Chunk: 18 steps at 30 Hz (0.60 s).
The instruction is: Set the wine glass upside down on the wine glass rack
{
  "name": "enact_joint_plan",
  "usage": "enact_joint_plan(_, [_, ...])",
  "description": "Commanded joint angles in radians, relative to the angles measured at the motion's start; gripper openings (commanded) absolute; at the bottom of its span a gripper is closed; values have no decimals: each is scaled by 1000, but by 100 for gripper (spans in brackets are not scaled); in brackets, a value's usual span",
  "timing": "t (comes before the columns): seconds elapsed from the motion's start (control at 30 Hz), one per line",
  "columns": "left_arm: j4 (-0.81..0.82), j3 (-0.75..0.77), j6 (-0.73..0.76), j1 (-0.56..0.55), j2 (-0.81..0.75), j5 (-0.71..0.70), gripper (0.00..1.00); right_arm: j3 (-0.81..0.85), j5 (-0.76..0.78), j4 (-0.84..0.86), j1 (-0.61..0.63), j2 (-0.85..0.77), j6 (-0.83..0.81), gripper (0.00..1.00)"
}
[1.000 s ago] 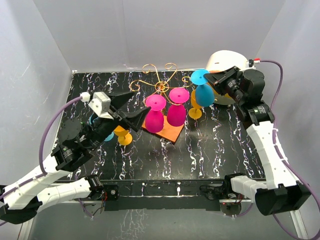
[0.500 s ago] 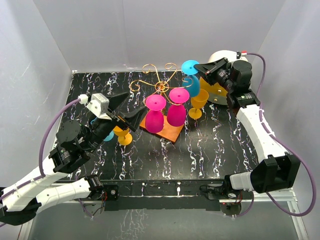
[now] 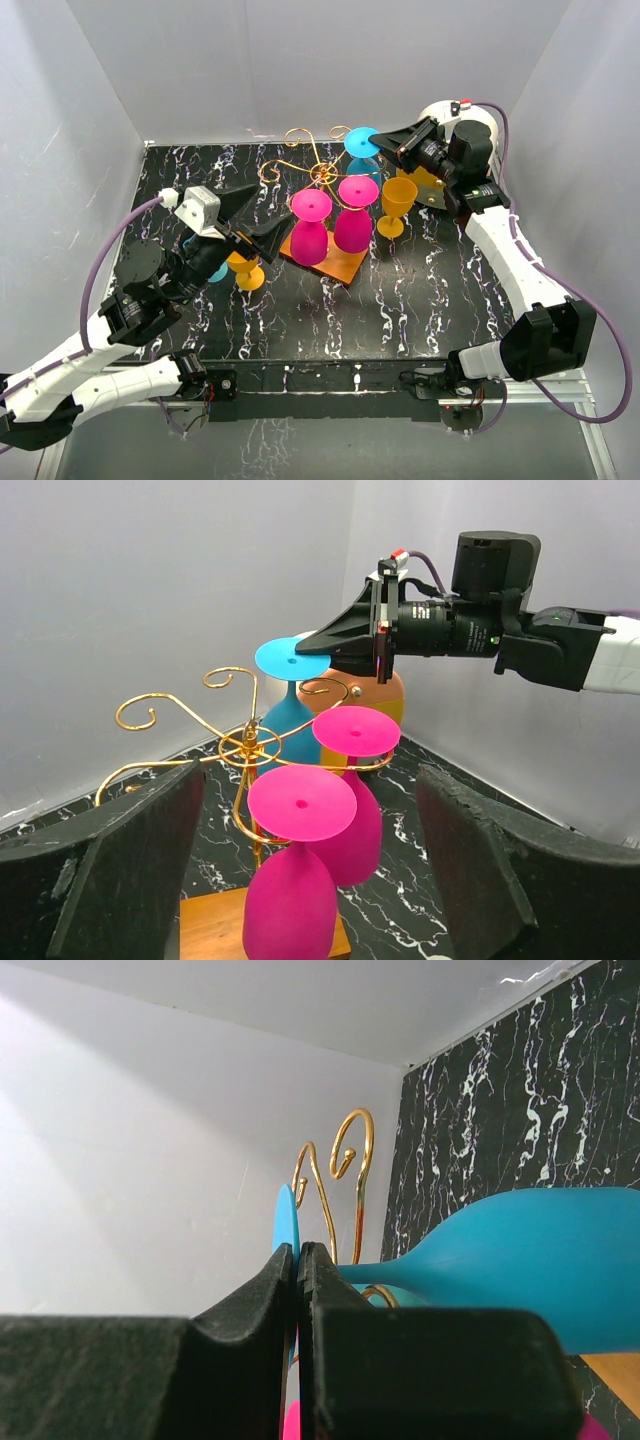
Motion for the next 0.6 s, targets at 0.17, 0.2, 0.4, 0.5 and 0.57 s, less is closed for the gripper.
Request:
enact_joint_plan(0.17, [31, -7, 9, 0, 5, -14, 85, 76, -85, 28, 2, -22, -18, 0])
enact_joint_plan(0.2, [32, -7, 11, 0, 5, -14, 85, 76, -89, 26, 2, -23, -20, 0])
enact_joint_plan(0.4, [28, -4, 13, 0, 7, -16, 85, 75, -94, -19, 4, -39, -46, 0])
enact_joint_plan(0.5, [30, -4, 14, 0, 6, -20, 86, 62, -89, -36, 3, -55, -53, 0])
enact_joint_plan(0.57, [32, -3, 14, 0, 8, -19, 86, 57, -88, -42, 4, -65, -52, 0])
